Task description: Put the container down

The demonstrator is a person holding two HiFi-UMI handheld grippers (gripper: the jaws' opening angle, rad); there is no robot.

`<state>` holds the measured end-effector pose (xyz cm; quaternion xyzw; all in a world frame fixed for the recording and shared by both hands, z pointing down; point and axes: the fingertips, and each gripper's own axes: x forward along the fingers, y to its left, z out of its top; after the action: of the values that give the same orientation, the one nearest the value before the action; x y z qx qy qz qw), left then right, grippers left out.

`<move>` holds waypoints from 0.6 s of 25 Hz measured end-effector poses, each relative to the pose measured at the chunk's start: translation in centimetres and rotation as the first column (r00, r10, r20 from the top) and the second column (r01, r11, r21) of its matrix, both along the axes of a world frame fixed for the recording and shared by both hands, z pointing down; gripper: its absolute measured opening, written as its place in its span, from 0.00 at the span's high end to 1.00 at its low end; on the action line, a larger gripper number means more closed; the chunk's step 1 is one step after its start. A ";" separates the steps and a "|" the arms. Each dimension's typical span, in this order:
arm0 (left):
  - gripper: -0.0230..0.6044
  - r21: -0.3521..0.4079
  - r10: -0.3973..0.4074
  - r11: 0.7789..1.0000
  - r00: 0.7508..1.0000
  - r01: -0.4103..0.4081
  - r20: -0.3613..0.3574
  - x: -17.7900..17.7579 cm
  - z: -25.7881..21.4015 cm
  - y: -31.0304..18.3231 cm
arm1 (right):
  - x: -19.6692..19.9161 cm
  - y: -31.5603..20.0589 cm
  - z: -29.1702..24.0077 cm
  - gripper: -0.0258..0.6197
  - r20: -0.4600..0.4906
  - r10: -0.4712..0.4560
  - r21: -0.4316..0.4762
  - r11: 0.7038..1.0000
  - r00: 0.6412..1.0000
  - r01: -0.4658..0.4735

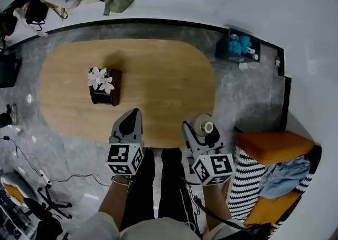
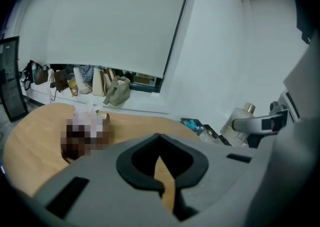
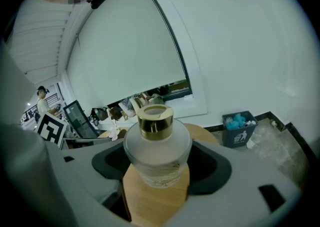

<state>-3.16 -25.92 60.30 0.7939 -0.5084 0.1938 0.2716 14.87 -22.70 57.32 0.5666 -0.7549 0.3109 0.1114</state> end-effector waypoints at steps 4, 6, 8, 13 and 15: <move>0.95 -0.028 0.016 0.999 1.000 -0.015 0.012 0.0 1.9 0.5 | 0.1 0.1 2.3 0.44 -0.020 -0.011 -0.025 1.000 1.000 0.011; 0.95 -0.041 0.011 0.999 1.000 -0.011 0.008 -0.1 2.9 0.7 | 0.1 -0.3 3.4 0.44 -0.040 -0.026 -0.033 0.999 0.999 0.025; 0.95 -0.054 0.007 0.999 1.000 -0.007 0.002 0.0 4.0 0.8 | 0.1 -1.0 4.4 0.44 -0.051 -0.038 -0.042 0.998 0.998 0.035; 0.95 -0.074 -0.008 0.997 1.000 0.006 -0.017 0.3 6.2 0.8 | -0.1 -2.9 7.0 0.44 -0.043 -0.055 -0.068 0.996 0.998 0.052; 0.95 -0.078 -0.004 0.997 1.000 0.003 -0.021 0.5 6.8 0.7 | -0.2 -3.7 8.2 0.44 -0.045 -0.063 -0.079 0.995 0.997 0.059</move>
<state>-2.68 -25.25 67.12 0.7837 -0.4989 0.2046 0.3082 14.66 -26.45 65.50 0.5458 -0.7564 0.3228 0.1607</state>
